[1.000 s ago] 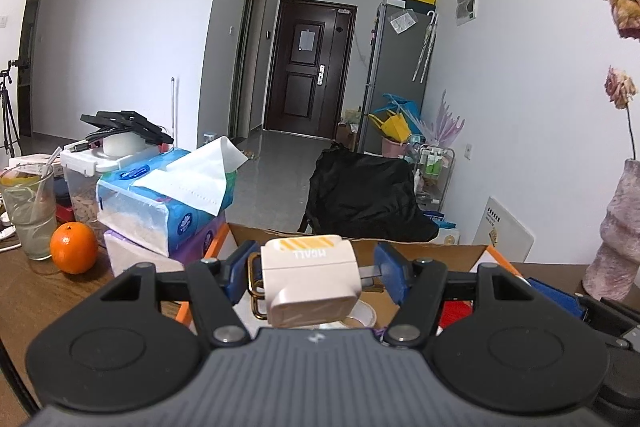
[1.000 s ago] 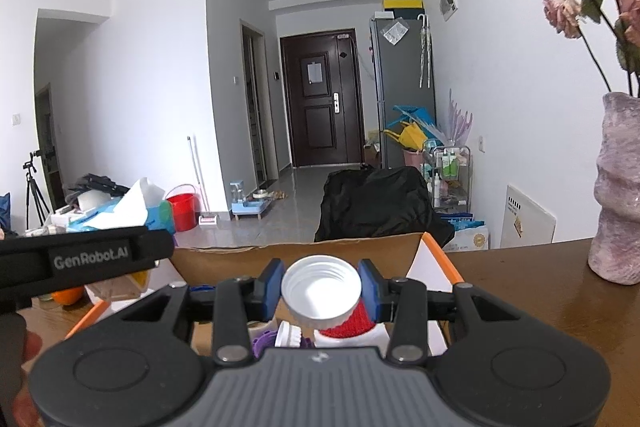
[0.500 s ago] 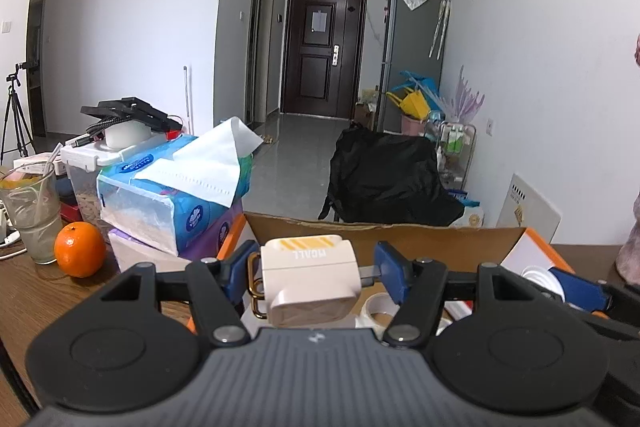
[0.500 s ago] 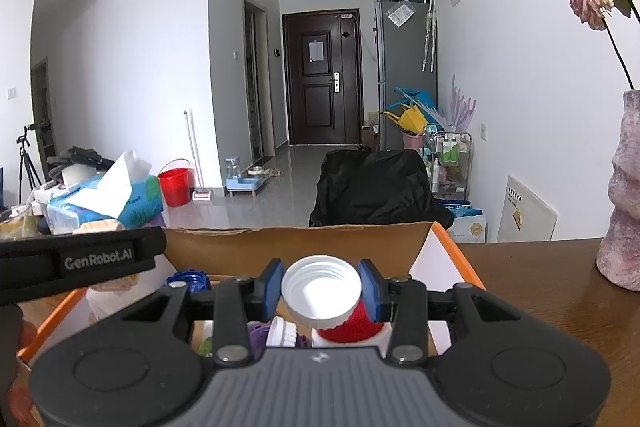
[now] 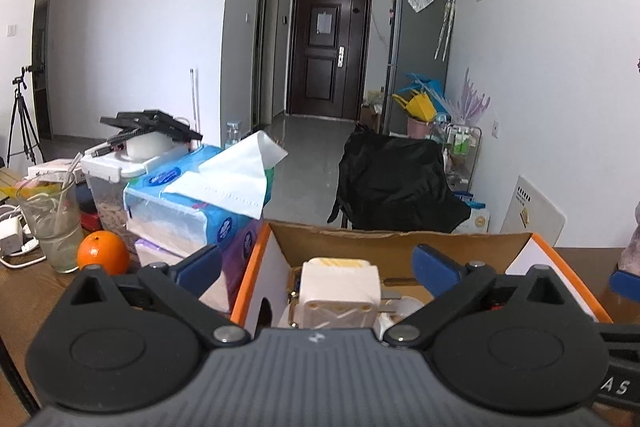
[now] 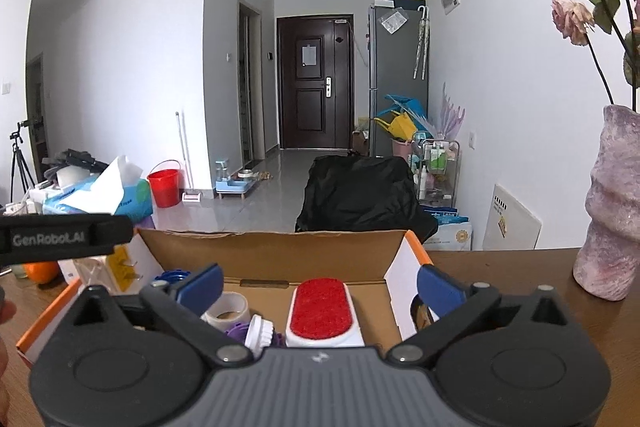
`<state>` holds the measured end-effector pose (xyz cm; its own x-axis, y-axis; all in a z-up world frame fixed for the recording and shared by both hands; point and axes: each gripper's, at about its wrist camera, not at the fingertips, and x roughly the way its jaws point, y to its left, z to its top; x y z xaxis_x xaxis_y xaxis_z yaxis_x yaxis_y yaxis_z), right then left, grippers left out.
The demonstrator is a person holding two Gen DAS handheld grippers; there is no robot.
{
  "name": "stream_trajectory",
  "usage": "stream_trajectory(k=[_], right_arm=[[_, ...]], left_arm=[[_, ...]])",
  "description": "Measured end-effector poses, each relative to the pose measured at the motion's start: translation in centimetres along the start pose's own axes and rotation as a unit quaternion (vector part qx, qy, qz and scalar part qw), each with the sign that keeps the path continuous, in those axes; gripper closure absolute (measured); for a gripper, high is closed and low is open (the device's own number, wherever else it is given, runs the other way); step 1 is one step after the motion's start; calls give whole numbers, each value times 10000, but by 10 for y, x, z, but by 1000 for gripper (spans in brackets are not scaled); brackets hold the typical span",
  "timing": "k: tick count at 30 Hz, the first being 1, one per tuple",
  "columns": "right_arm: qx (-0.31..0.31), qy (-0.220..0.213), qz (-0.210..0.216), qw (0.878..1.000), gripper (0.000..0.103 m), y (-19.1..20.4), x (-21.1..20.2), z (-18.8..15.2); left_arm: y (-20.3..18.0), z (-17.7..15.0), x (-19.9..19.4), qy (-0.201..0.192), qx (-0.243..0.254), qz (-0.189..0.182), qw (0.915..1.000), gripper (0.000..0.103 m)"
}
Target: Organize rigid objects
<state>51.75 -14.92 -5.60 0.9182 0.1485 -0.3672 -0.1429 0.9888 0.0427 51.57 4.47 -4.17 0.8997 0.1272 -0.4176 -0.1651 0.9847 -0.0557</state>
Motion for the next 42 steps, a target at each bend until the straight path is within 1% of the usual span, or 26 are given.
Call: stream_trajectory(k=[5,9,19,26,30,36,42], right_arm=[[-22,83,-51,10000,0,-3,1,-1],[-9,109,-76,9999,0,-6,-2,-1],[27,53,-152,9999,0,-14,-27,4],[72,-75,-160,9998,0,-20,-65,5],[73,-178,-159,9997,0,-21,-93,6],[93,-240,-119,9996,0,-19,-133,2],[60,-352,-51,9993,0,-15,-181,-5]], left_arm=[[3,-1,4,179,-10,3,9998,0],[3,-2,3,218,44,2,9998,0],[-2,2,-25,183,274,-28,9995,0],[-2,1,-55,229,400,-57,9989,0],[2,0,-77,233,370,-110,9990,0],[6,-6,-116,245,368,-237,9987,0],[6,-16,-164,159,410,-338,9985,0]])
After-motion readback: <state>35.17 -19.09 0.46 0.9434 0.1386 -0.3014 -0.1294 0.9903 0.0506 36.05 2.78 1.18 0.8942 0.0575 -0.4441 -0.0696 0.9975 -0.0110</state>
